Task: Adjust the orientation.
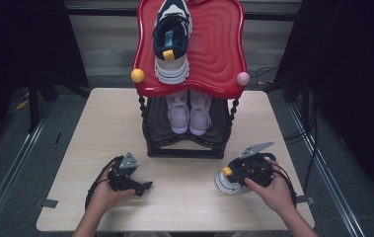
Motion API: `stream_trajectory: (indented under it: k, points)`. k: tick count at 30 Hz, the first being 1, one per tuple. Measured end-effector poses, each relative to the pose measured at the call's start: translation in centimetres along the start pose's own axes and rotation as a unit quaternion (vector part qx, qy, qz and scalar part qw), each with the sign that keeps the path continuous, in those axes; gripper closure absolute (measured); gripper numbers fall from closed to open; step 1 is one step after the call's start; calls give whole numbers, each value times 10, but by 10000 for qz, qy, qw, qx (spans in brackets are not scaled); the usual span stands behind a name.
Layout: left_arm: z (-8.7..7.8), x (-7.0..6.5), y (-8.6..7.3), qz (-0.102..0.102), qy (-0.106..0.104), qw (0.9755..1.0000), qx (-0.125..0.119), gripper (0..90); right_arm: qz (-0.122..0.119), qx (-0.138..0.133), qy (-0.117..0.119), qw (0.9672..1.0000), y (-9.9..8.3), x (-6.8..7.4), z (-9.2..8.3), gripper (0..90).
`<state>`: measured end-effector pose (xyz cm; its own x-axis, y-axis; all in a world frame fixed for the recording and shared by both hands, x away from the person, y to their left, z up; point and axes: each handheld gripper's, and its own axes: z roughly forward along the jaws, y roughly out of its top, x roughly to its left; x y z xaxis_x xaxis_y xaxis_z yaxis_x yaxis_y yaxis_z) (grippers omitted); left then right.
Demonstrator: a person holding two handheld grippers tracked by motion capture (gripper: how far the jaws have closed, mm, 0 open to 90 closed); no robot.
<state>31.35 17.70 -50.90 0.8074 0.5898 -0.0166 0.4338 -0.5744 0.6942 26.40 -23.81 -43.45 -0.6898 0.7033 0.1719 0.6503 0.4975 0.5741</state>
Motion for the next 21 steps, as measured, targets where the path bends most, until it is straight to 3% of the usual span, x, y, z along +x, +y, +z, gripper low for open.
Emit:
stream_trajectory:
  k: [5, 11, 16, 18, 21]
  points:
    - [0, 0, 0, -17, -13, 10000, 8, 12, 112, 34, -34, 9999, -16, -7, -14, 694]
    - [0, -1, 0, -34, 7, 10000, 15, 9, 216, 99, -130, 9996, -17, -2, -19, 444]
    - [0, -1, 0, -30, 11, 10000, -2, 9, 253, 101, -355, 9990, -7, 6, -11, 348]
    - [0, -1, 0, -23, 2, 10000, -4, 9, 316, 152, -500, 9981, -4, 8, -6, 370]
    - [0, -1, 0, -28, 2, 10000, 0, 9, 415, 189, -528, 9976, -2, 5, -2, 512]
